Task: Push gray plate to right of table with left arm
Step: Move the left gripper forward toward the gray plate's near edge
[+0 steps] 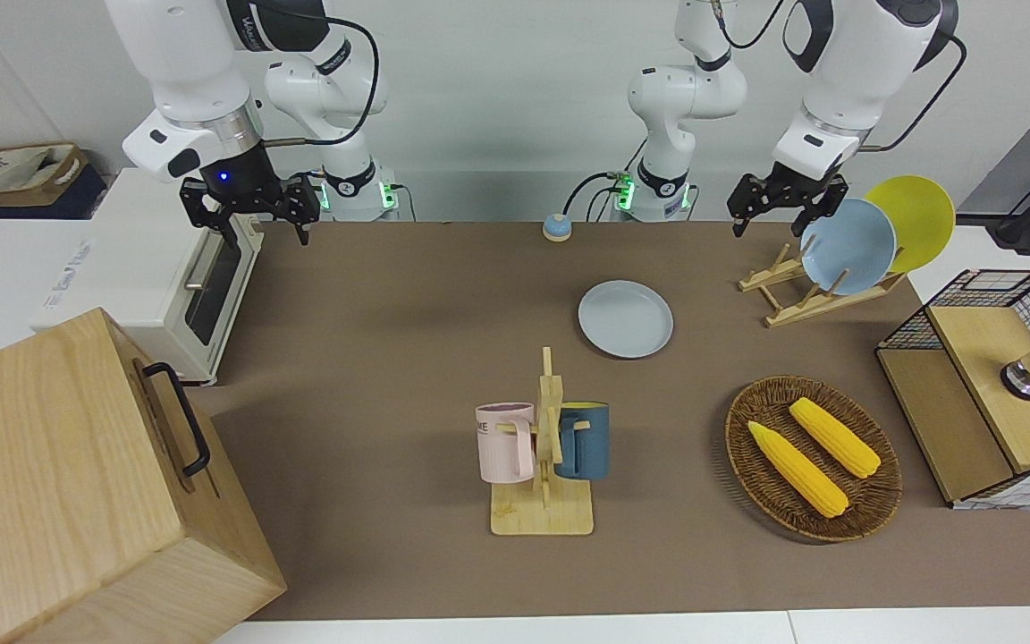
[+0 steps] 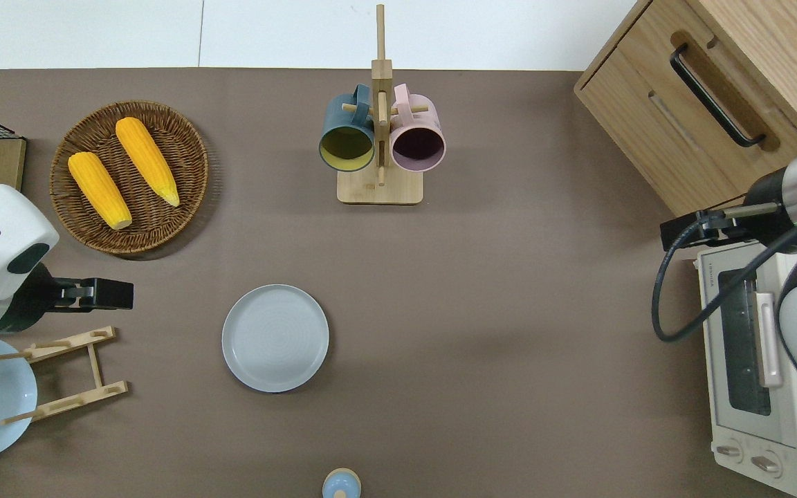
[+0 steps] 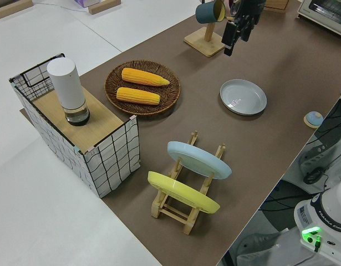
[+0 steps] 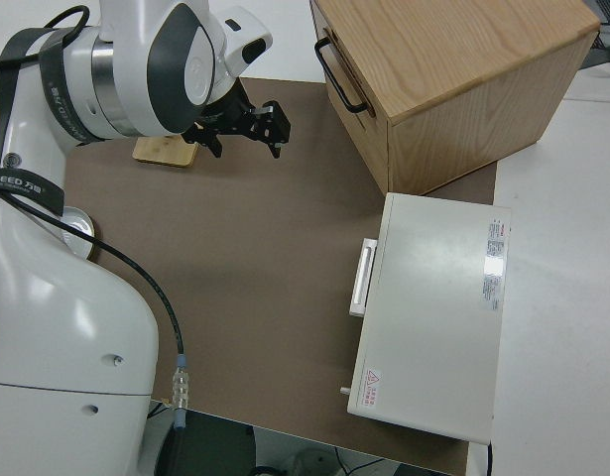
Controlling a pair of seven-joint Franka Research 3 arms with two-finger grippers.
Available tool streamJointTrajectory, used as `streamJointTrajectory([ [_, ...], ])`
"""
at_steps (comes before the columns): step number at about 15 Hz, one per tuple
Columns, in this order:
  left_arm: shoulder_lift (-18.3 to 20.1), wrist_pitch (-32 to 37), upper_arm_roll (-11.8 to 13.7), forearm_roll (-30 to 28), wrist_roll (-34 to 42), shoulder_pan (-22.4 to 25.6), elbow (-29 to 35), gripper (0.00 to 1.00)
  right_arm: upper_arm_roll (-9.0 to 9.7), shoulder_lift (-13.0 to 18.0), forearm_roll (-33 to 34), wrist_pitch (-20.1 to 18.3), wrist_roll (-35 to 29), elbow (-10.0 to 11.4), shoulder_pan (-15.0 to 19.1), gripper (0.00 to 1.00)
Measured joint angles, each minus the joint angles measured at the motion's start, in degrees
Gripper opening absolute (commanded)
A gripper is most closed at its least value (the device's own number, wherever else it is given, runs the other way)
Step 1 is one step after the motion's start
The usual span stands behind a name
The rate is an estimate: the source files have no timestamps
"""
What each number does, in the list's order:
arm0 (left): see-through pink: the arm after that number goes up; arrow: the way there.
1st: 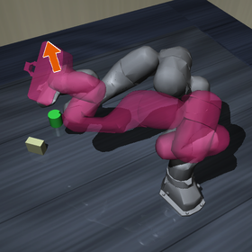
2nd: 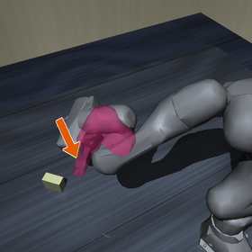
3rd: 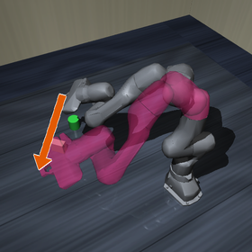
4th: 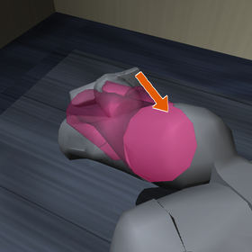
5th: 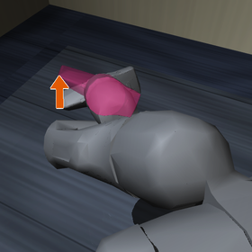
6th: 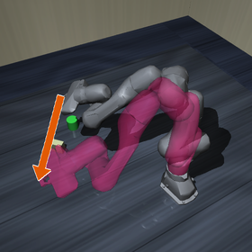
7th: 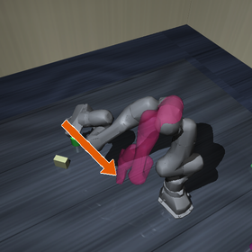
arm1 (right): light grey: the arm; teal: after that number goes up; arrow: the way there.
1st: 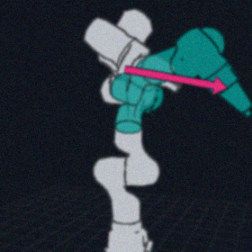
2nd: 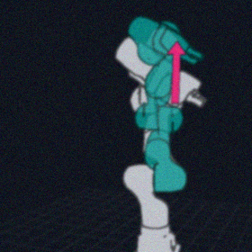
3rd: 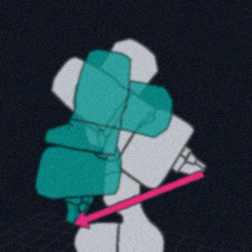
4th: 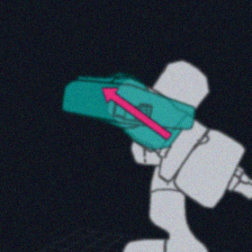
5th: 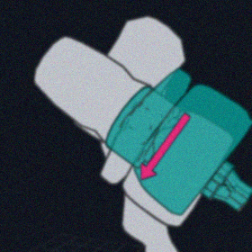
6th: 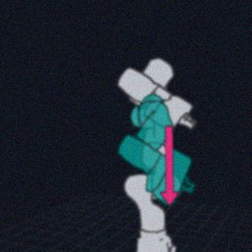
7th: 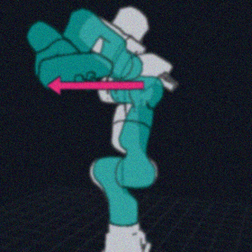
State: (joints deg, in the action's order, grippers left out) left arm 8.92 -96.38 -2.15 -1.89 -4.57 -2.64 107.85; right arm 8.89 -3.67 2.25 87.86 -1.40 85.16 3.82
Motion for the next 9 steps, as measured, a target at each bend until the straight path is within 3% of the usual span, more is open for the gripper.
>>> streamJointTrajectory([
  [4,0.4,-3.0,-0.8,-0.9,-0.2,0.0,4.4,1.0,0.0,0.0,0.0,0.0,0.0,0.0,0.0,0.983],
  [9,2.1,-12.3,-2.5,-1.6,-0.9,0.0,13.9,1.0,0.0,0.0,0.0,0.0,0.0,0.0,0.0,0.983],
])
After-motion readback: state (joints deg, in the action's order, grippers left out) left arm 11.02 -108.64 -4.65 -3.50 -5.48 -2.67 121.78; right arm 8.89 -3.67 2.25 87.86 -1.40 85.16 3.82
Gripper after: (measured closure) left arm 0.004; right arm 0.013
